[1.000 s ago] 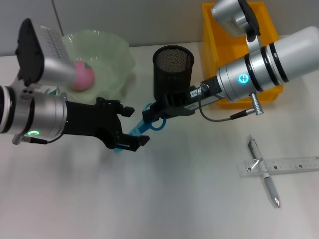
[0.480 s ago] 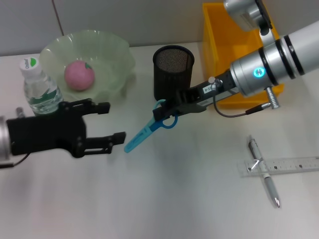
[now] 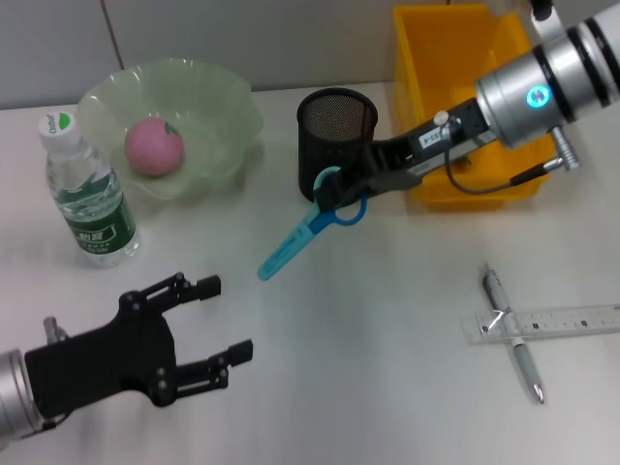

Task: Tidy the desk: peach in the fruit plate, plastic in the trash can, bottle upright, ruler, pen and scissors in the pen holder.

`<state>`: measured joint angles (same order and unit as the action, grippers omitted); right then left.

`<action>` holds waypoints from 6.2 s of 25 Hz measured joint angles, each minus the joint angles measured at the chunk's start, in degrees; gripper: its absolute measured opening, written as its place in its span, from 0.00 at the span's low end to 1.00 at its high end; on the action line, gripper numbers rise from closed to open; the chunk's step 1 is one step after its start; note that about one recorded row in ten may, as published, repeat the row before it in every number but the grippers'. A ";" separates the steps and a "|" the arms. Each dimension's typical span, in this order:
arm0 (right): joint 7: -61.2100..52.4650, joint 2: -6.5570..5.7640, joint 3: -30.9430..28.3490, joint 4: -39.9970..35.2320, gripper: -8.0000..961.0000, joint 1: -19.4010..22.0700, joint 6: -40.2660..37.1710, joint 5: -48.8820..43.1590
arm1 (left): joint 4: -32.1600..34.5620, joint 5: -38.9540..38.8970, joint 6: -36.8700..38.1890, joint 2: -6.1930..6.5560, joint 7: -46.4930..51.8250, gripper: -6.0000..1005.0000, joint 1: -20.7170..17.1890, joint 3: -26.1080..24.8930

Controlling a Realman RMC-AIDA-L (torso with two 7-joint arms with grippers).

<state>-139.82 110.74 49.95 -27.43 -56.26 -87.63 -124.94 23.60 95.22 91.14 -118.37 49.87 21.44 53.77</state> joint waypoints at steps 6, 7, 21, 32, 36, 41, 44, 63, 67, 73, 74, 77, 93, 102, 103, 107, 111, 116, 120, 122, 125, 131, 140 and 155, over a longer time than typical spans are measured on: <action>-0.67 -1.91 0.02 -2.80 0.09 -1.38 -3.24 -0.61 | -2.44 -0.01 -0.09 0.00 -4.47 0.83 -2.12 -0.44; -0.67 -1.91 0.02 -2.80 0.09 -1.38 -3.24 -0.61 | -2.93 -0.02 -0.11 -0.04 -5.30 0.83 -2.34 -0.81; -6.43 -9.01 -0.76 -13.25 0.09 -7.42 -5.97 -7.59 | -7.02 -0.44 0.11 -0.28 -7.67 0.83 -2.43 -3.05; -7.96 -8.28 -0.70 -15.19 0.09 -11.81 -2.01 -18.27 | -7.17 -1.00 0.05 -0.33 -7.82 0.83 -2.36 -3.05; -7.83 -5.68 2.93 -13.27 0.09 -12.69 3.42 -19.34 | -7.34 -1.88 0.12 -0.34 -9.16 0.83 -2.67 -3.05; -7.95 -2.93 7.78 -11.69 0.09 -13.22 9.38 -20.11 | -7.35 -1.94 -0.05 -0.22 -9.24 0.83 -2.62 -2.95; -7.98 -2.05 8.29 -10.57 0.09 -13.79 11.10 -21.24 | -7.35 -1.94 -0.21 -0.19 -9.25 0.83 -2.51 -3.06; -7.82 2.21 9.01 -5.05 0.10 -15.21 19.95 -27.57 | -7.37 -2.12 -0.22 -0.19 -9.27 0.83 -2.34 -3.05; -7.81 2.36 9.09 -5.01 0.15 -15.21 20.14 -27.63 | -7.37 -2.14 -0.12 -0.19 -9.27 0.83 -2.41 -3.05; -7.74 2.72 9.14 -4.99 0.37 -14.96 20.63 -27.64 | -7.35 -2.15 -0.26 -0.20 -9.27 0.83 -2.62 -2.99; -7.72 2.77 9.21 -5.04 0.40 -14.92 20.66 -27.64 | -7.35 -2.15 -0.26 -0.18 -9.27 0.83 -2.64 -2.97; -7.70 2.94 9.51 -5.36 0.49 -14.88 20.77 -27.64 | -7.34 -2.15 -0.26 -0.16 -9.27 0.83 -2.68 -2.86; -4.83 8.03 10.22 -32.19 0.71 -3.01 7.63 -22.51 | -7.94 -1.89 -1.01 -0.08 -8.08 0.83 -2.88 -2.90; 1.96 7.53 9.69 -39.51 0.71 2.14 -4.70 -15.14 | -7.50 -1.70 0.30 -0.03 -7.75 0.83 -3.59 -2.48; 2.78 7.44 9.69 -39.57 0.71 2.25 -5.87 -15.15 | -7.59 -1.70 0.58 -0.08 -7.74 0.83 -3.58 -2.44; 7.11 6.84 10.06 -39.63 0.71 3.11 -10.41 -16.01 | -7.88 -1.70 1.10 -0.27 -7.72 0.83 -3.44 -2.44; 12.33 6.33 10.06 -39.85 0.71 4.41 -13.20 -18.82 | -7.94 -1.71 1.19 -0.34 -8.07 0.83 -3.38 -2.44; 20.08 6.41 10.42 -40.02 0.71 6.63 -15.31 -21.44 | -7.96 -1.94 1.15 -0.38 -9.81 0.83 -3.62 -2.44; 26.01 6.77 11.90 -40.09 0.71 8.12 -16.60 -22.69 | -7.99 -1.87 0.84 -0.38 -9.81 0.83 -3.62 -2.43; 28.59 6.96 12.80 -40.16 0.71 8.90 -16.66 -23.41 | -8.12 -1.69 0.59 -0.37 -9.50 0.83 -3.49 -2.30; 31.67 7.37 14.36 -40.56 0.71 10.05 -16.71 -25.03 | -8.13 -1.66 0.52 -0.36 -9.53 0.83 -3.47 -2.27; 35.03 8.15 19.08 -40.93 0.70 13.00 -15.69 -27.47 | -9.06 -1.62 -0.23 -0.42 -10.00 0.83 -3.03 -1.94; 37.09 8.25 21.05 -40.24 0.70 15.25 -12.37 -28.33 | -9.19 -1.61 -0.84 -0.46 -10.05 0.83 -2.60 -0.85; 38.48 8.26 24.60 -36.66 0.70 16.74 -7.08 -29.27 | -9.27 -1.67 -0.54 -0.46 -9.57 0.83 -2.54 -0.86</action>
<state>-101.34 119.00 74.55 -64.09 -39.52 -94.71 -154.21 14.32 93.55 90.60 -118.83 40.30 18.90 52.91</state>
